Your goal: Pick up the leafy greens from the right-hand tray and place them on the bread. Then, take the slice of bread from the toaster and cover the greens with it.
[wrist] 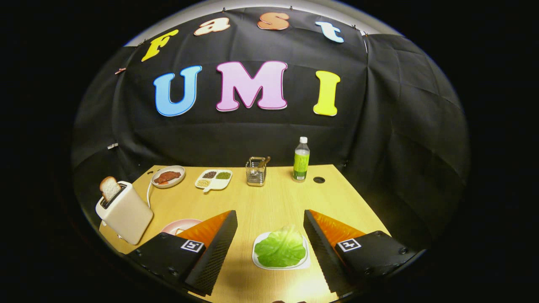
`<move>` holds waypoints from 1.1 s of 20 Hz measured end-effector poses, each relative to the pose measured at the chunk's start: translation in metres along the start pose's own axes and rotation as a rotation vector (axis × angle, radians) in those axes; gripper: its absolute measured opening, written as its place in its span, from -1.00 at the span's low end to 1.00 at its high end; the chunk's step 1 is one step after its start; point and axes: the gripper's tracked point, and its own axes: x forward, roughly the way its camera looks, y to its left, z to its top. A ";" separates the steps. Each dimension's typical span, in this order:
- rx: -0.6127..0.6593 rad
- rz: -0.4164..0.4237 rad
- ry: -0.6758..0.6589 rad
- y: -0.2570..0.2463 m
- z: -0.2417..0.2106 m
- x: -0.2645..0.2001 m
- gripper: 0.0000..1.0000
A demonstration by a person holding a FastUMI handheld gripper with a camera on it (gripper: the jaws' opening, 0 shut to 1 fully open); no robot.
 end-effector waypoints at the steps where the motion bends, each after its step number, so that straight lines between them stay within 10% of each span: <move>1: 0.006 -0.005 0.022 -0.003 -0.009 0.009 0.96; 22: 0.024 -0.064 0.423 -0.026 -0.167 0.115 0.97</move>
